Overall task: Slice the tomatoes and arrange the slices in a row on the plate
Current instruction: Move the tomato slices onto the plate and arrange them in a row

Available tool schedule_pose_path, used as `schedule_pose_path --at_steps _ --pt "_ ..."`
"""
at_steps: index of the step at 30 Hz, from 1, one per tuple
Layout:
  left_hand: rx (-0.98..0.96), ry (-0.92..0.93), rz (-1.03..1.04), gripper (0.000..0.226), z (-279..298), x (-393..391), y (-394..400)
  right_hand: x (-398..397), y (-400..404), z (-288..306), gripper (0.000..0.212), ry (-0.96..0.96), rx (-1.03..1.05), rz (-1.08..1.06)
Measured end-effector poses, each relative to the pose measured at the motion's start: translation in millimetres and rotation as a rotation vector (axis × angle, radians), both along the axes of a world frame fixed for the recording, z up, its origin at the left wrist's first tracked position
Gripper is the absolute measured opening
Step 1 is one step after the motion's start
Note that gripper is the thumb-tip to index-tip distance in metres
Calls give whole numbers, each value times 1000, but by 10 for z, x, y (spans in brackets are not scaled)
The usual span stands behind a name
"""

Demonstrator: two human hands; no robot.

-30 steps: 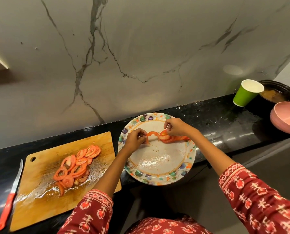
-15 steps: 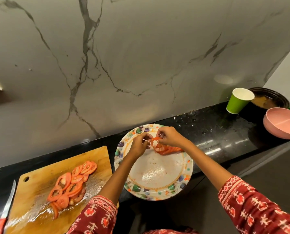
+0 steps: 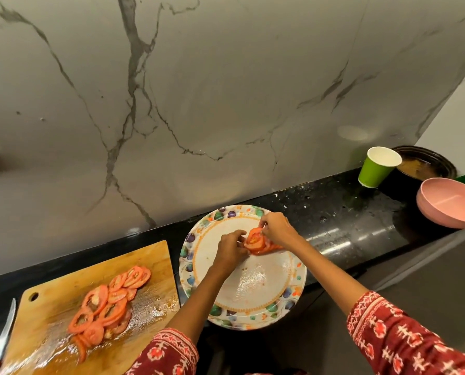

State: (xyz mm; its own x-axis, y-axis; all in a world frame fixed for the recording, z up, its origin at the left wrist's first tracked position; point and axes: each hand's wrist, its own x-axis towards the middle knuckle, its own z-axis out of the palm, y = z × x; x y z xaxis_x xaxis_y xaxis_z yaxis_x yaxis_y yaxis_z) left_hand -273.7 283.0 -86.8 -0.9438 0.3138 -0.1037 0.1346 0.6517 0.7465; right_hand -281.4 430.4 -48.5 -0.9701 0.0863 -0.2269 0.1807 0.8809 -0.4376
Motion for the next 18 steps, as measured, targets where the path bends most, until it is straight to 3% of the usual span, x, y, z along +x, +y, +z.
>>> schedule_pose_path --at_steps 9,18 --pt "39 94 93 43 -50 97 -35 13 78 2 24 100 -93 19" --pt "106 49 127 50 -50 197 28 -12 81 322 12 130 -357 92"
